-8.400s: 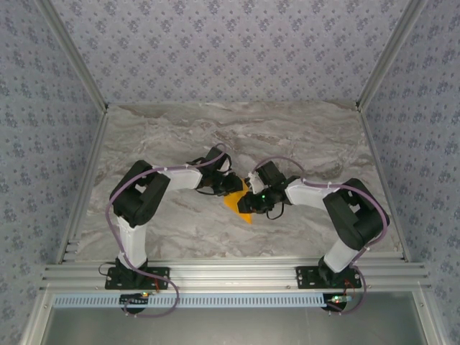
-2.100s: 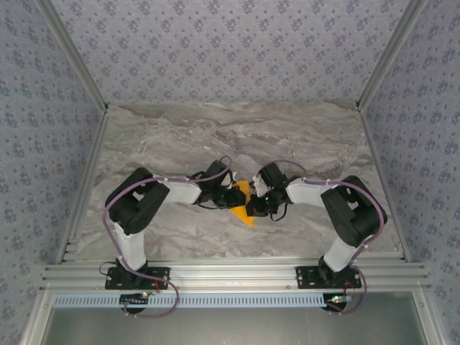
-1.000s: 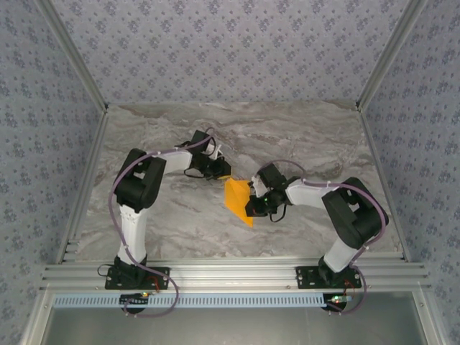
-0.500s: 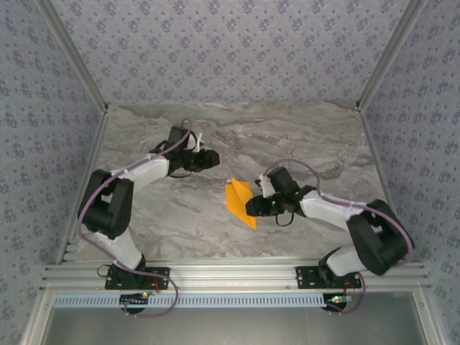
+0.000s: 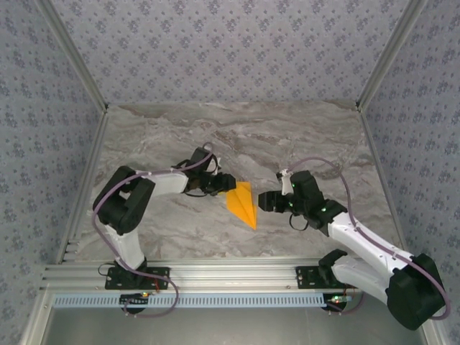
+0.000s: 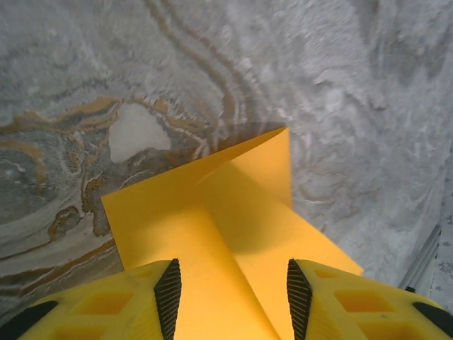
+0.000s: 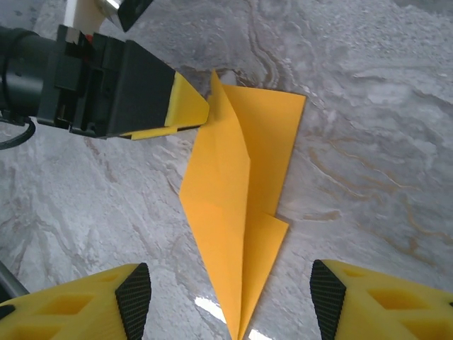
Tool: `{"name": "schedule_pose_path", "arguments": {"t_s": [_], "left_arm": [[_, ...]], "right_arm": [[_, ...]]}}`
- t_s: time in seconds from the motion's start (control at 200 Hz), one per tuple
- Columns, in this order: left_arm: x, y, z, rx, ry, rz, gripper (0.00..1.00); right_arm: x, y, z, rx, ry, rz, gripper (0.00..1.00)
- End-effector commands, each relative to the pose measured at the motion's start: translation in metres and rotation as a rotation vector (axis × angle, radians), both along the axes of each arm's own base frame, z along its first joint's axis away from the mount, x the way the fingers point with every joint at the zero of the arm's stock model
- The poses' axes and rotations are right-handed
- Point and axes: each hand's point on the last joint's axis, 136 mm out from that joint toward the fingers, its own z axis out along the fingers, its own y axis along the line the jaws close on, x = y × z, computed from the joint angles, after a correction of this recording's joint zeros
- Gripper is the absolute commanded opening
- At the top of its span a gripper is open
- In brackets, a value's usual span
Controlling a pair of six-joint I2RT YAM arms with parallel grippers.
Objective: Fold a paper plane with a square sheet of paper (fold left side to right side)
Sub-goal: Turn over the paper at the center of the table.
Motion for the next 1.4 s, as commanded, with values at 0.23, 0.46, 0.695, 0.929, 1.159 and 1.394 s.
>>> {"name": "schedule_pose_path", "arguments": {"t_s": [0.23, 0.46, 0.695, 0.929, 1.159, 1.394], "left_arm": [[0.013, -0.04, 0.012, -0.092, -0.022, -0.042, 0.37], [0.022, -0.05, 0.044, -0.158, -0.092, -0.048, 0.15], [0.031, -0.039, 0.135, -0.258, -0.234, -0.018, 0.06], [0.022, -0.028, 0.226, -0.363, -0.378, -0.024, 0.05], [0.007, -0.03, 0.279, -0.481, -0.438, -0.071, 0.05], [-0.006, -0.036, 0.294, -0.557, -0.428, -0.114, 0.04]], "right_arm": [[-0.008, -0.01, -0.004, 0.043, 0.056, -0.019, 0.69], [-0.011, -0.004, 0.005, 0.29, 0.134, 0.026, 0.91], [-0.005, -0.004, 0.03, 0.521, 0.143, 0.105, 1.0], [0.004, 0.006, 0.083, 0.676, 0.03, 0.218, 1.0], [0.005, 0.026, 0.118, 0.736, -0.021, 0.295, 1.0], [0.005, 0.051, 0.15, 0.803, -0.056, 0.342, 0.98]]}}
